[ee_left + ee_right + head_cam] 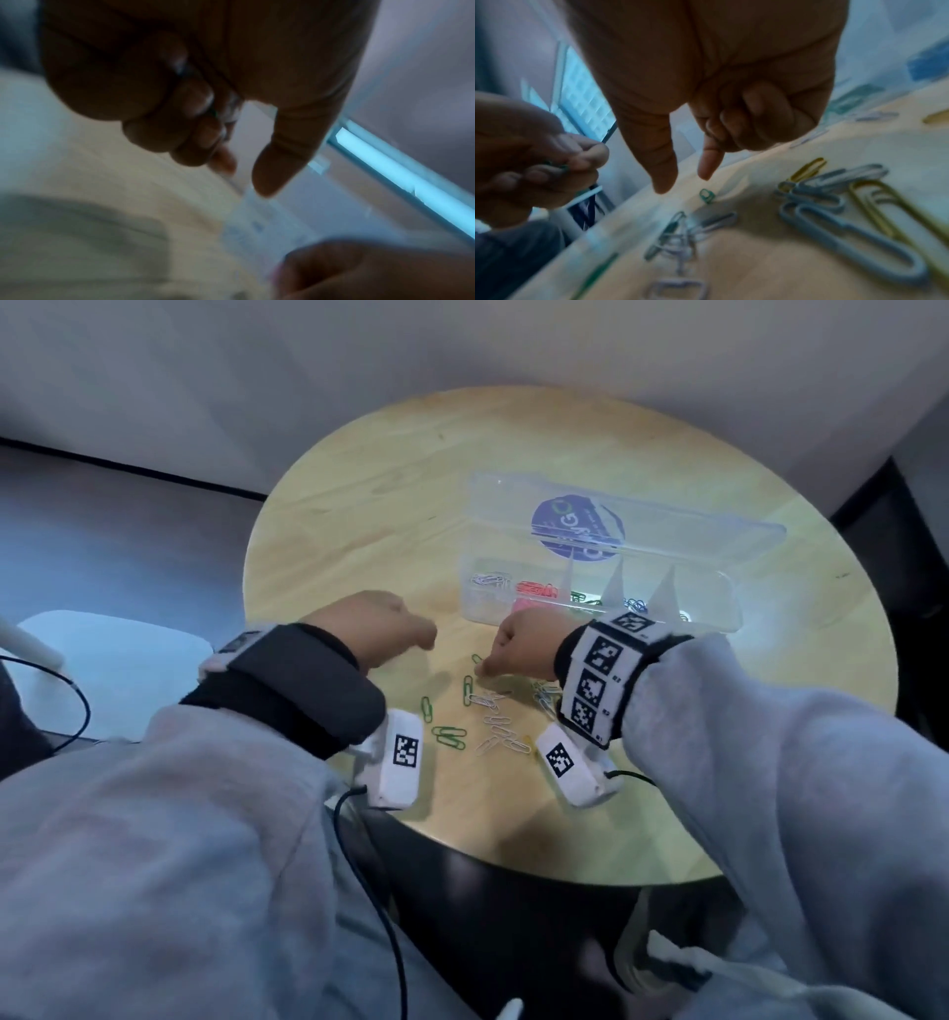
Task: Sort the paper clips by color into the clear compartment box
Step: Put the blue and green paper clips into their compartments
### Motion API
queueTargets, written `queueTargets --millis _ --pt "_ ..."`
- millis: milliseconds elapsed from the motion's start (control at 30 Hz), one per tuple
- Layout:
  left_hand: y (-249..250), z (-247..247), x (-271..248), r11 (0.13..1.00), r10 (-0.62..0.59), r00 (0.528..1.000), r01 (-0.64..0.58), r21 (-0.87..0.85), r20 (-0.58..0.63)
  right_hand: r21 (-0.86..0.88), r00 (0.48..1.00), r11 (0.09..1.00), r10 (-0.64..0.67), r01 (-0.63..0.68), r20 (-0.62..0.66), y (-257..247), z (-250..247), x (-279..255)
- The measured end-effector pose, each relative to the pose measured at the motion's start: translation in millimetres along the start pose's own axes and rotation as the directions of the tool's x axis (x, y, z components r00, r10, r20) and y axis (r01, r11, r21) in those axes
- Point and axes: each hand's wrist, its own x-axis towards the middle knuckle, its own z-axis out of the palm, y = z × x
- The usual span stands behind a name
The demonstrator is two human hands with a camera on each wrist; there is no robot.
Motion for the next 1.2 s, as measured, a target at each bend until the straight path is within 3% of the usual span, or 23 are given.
queueTargets --millis 67,133,367,567,867,967,1200 --pt "-7 5 3 0.935 -0.014 1.000 0.015 0.354 -0.005 -0.062 1.000 0.998 0.012 -0.013 -0.023 -3 5 7" --pt "-12 12 5 0.896 -0.066 0.998 0.049 0.441 0.023 -0.103 0.999 0.995 0.005 -0.009 -0.044 -7 9 14" --pt "-9 32 12 0.872 -0.072 0.997 0.060 0.487 0.006 -0.173 0.999 0.985 -0.011 0.004 -0.040 -21 19 17" --pt "-10 41 14 0.845 0.004 0.999 -0.028 0.534 0.046 -0.090 0.998 0.995 0.047 -0.051 -0.042 -20 19 23" --pt "-14 45 7 0.842 0.087 0.982 -0.162 0.515 0.166 -0.074 0.999 0.997 0.034 -0.034 0.001 -14 20 21" --pt "-14 49 7 0.829 0.087 0.972 -0.191 0.526 0.217 -0.031 0.999 0.999 0.034 -0.034 0.001 -7 18 20" --pt "-9 57 7 0.818 0.121 0.971 -0.215 0.534 0.205 0.121 1.000 0.993 0.019 -0.016 -0.020 10 12 9"
